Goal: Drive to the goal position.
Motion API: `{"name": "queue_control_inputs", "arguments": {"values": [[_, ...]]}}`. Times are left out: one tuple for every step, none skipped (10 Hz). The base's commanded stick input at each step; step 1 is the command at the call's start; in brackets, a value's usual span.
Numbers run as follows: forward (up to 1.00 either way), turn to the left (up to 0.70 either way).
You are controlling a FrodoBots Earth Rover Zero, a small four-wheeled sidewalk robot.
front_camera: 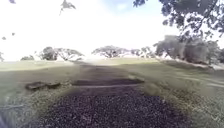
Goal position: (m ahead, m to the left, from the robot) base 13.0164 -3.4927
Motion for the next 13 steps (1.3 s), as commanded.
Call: {"name": "queue_control_inputs", "arguments": {"values": [[0.50, 0.00], [0.50, 0.00], [0.50, 0.00], [0.50, 0.00], [0.50, 0.00], [0.50, 0.00], [0.50, 0.00], [0.50, 0.00], [0.50, 0.00], [0.50, 0.00], [0.50, 0.00], [0.50, 0.00], [0.50, 0.00]]}}
